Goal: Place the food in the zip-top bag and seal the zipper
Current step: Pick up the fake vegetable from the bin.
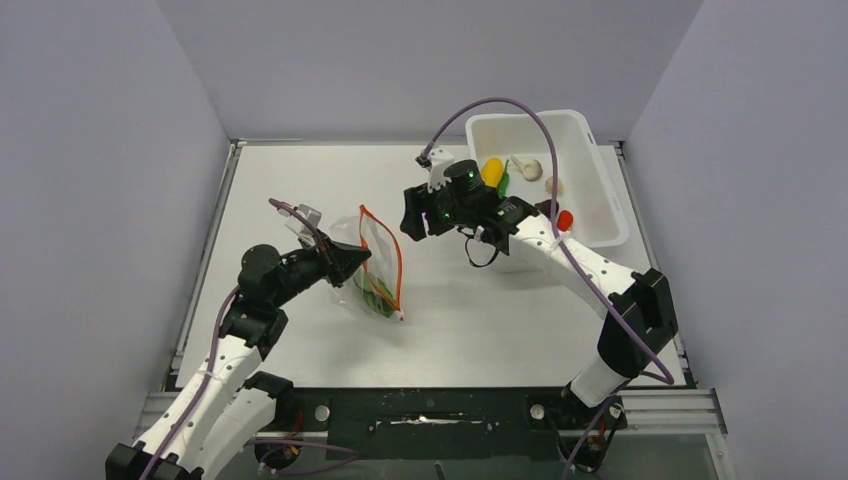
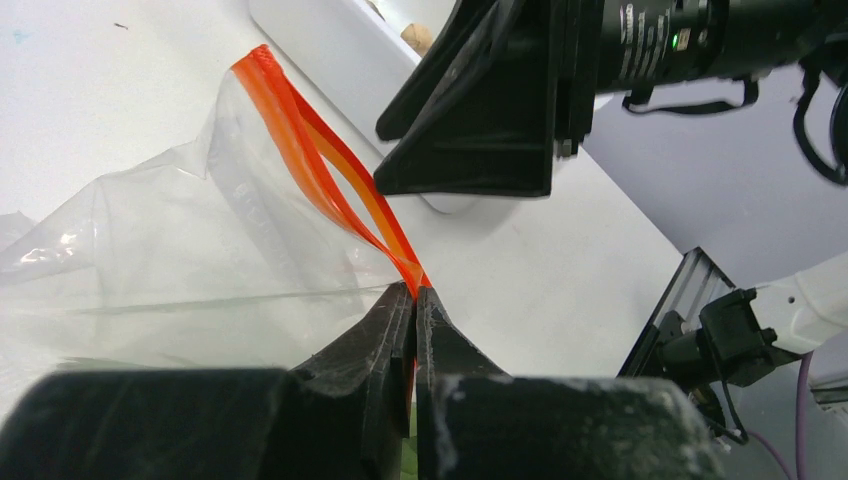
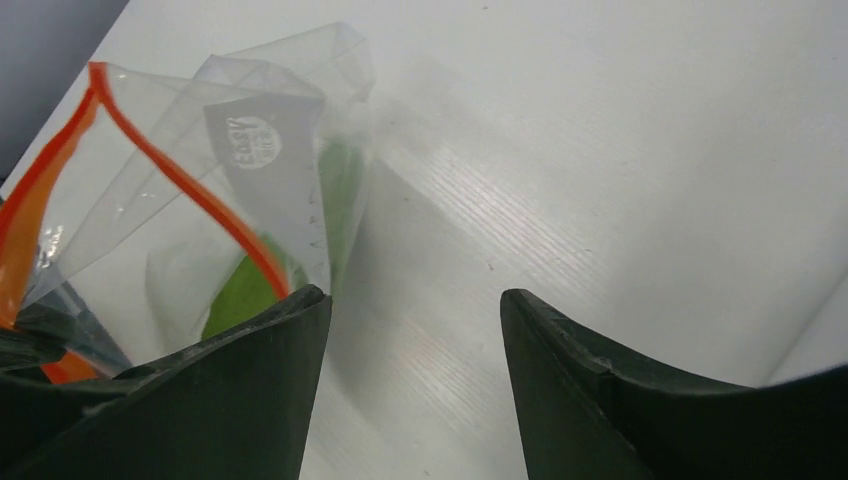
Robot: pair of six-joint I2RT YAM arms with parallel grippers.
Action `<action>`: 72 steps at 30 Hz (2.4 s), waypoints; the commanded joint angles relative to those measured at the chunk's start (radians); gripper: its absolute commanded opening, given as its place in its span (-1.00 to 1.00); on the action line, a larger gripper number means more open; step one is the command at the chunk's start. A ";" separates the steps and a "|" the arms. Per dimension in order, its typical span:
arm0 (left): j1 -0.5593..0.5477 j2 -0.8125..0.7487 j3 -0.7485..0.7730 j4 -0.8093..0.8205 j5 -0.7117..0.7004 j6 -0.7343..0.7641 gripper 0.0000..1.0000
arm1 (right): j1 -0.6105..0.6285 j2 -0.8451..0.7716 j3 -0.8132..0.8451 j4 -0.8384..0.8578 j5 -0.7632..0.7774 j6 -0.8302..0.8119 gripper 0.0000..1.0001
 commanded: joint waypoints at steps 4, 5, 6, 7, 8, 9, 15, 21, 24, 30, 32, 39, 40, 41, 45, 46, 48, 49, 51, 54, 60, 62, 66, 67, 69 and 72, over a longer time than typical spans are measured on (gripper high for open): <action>0.002 -0.001 0.045 -0.009 0.062 0.078 -1.00 | -0.098 -0.064 0.103 -0.148 0.104 -0.130 0.32; 0.002 -0.004 0.045 -0.017 0.064 0.084 -1.00 | -0.111 -0.064 0.109 -0.161 0.140 -0.139 0.32; 0.002 -0.009 0.044 -0.026 0.065 0.090 -1.00 | -0.126 -0.065 0.118 -0.174 0.168 -0.146 0.32; 0.002 -0.013 0.043 -0.032 0.066 0.096 -1.00 | -0.149 -0.065 0.123 -0.185 0.190 -0.149 0.33; 0.003 -0.017 0.040 -0.036 0.065 0.100 -1.00 | -0.176 -0.065 0.128 -0.194 0.193 -0.145 0.33; 0.003 -0.021 0.035 -0.039 0.063 0.104 -1.00 | -0.205 -0.066 0.131 -0.200 0.192 -0.140 0.33; 0.003 -0.035 0.024 -0.061 0.061 0.116 -1.00 | -0.374 -0.060 0.128 -0.171 0.188 -0.131 0.28; 0.004 -0.051 0.026 -0.069 0.063 0.123 -1.00 | -0.499 0.030 0.137 -0.099 0.128 -0.111 0.02; 0.004 -0.061 0.022 -0.067 0.062 0.123 -1.00 | -0.528 0.110 0.175 -0.073 0.147 -0.173 -0.10; 0.004 -0.073 0.018 -0.071 0.066 0.123 -1.00 | -0.546 0.300 0.324 -0.073 0.258 -0.306 -0.15; 0.004 -0.070 0.017 -0.070 0.066 0.123 -1.00 | -0.547 0.350 0.361 -0.058 0.256 -0.343 -0.15; 0.004 -0.062 0.015 -0.064 0.070 0.120 -1.00 | -0.546 0.527 0.543 -0.041 0.303 -0.445 -0.14; 0.005 -0.059 0.015 -0.062 0.073 0.119 -1.00 | -0.546 0.549 0.565 -0.037 0.312 -0.451 -0.14; 0.006 -0.056 0.015 -0.061 0.076 0.118 -1.00 | -0.546 0.568 0.584 -0.031 0.323 -0.456 -0.14; 0.007 -0.051 0.017 -0.063 0.077 0.121 -1.00 | -0.546 0.636 0.652 -0.021 0.346 -0.478 -0.14; 0.007 -0.052 0.015 -0.063 0.076 0.120 -1.00 | -0.547 0.652 0.680 -0.023 0.344 -0.483 -0.14; 0.006 -0.053 0.014 -0.061 0.076 0.120 -1.00 | -0.549 0.681 0.722 -0.028 0.338 -0.486 -0.14; 0.006 -0.051 0.012 -0.059 0.078 0.118 -1.00 | -0.549 0.690 0.735 -0.022 0.336 -0.486 -0.14; 0.006 -0.050 0.012 -0.057 0.079 0.118 -1.00 | -0.549 0.703 0.737 0.006 0.312 -0.494 -0.14; 0.007 -0.047 0.012 -0.056 0.080 0.118 -1.00 | -0.549 0.747 0.771 0.020 0.309 -0.512 -0.14; 0.006 -0.044 0.012 -0.052 0.083 0.117 -1.00 | -0.551 0.834 0.847 0.033 0.358 -0.551 -0.16; 0.006 -0.042 0.011 -0.052 0.084 0.115 -1.00 | -0.552 0.847 0.854 0.040 0.369 -0.555 -0.18; 0.005 -0.042 0.011 -0.052 0.083 0.115 -1.00 | -0.556 0.853 0.860 0.043 0.373 -0.553 -0.31; 0.006 -0.042 0.011 -0.052 0.082 0.116 -1.00 | -0.556 0.850 0.858 0.044 0.373 -0.553 -0.38; 0.006 -0.041 0.011 -0.050 0.080 0.116 -1.00 | -0.556 0.847 0.857 0.048 0.373 -0.554 -0.59; 0.006 -0.038 0.011 -0.050 0.081 0.115 -1.00 | -0.558 0.829 0.839 0.050 0.376 -0.559 -0.96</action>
